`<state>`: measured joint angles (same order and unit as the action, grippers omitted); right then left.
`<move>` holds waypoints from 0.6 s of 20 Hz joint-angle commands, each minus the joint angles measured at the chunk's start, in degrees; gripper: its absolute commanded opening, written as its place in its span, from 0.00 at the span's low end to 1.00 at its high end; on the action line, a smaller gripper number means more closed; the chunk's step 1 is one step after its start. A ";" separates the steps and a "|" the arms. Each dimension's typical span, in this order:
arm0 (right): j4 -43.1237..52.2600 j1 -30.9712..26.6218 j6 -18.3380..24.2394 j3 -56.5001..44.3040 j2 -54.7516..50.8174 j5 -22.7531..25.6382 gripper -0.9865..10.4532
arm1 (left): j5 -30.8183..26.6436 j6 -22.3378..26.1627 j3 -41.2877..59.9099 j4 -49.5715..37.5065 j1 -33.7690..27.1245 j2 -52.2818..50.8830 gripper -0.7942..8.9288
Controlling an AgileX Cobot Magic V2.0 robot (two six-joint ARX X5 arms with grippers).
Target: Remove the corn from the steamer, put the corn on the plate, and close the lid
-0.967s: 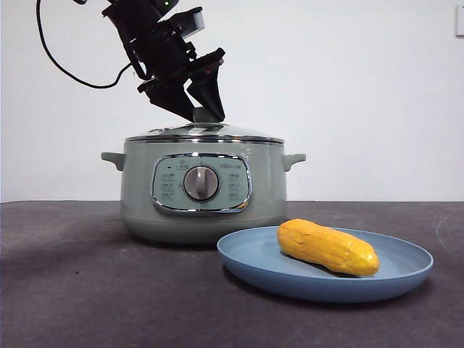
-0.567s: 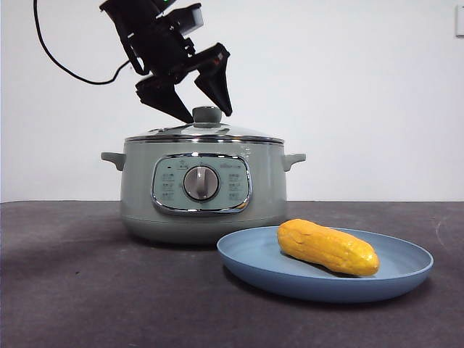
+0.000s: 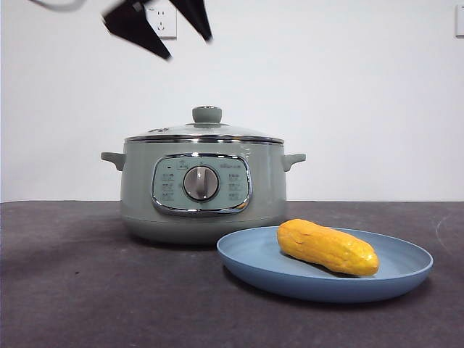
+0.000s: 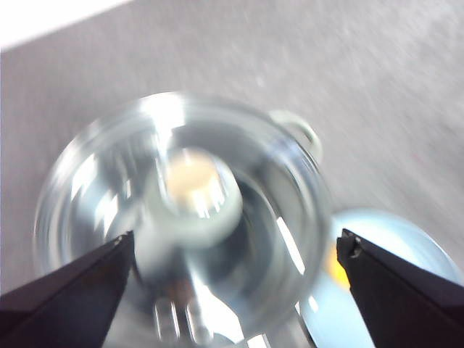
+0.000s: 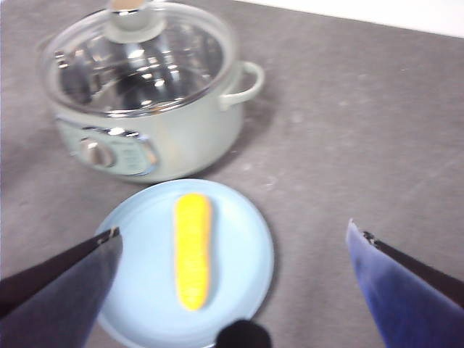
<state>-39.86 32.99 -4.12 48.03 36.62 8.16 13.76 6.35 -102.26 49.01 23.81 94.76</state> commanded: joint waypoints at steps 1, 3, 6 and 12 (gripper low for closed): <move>-0.22 0.07 -0.44 -0.24 0.02 -3.21 0.58 | 0.48 -0.66 0.55 6.95 0.24 -4.22 0.56; -1.31 0.07 -0.44 -0.24 0.07 -5.57 0.58 | 2.05 -0.63 0.55 11.85 0.24 -6.97 0.56; -4.28 0.07 -0.46 -0.24 0.46 -9.33 0.58 | 5.25 -0.57 0.55 19.04 0.24 -10.75 0.56; -9.44 0.07 -0.39 -0.24 0.61 -14.29 0.58 | 6.29 1.22 0.55 26.71 0.24 -14.73 0.51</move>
<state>-49.45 32.99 -4.12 48.01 37.36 -5.80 19.77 6.46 -102.26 75.53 23.92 79.85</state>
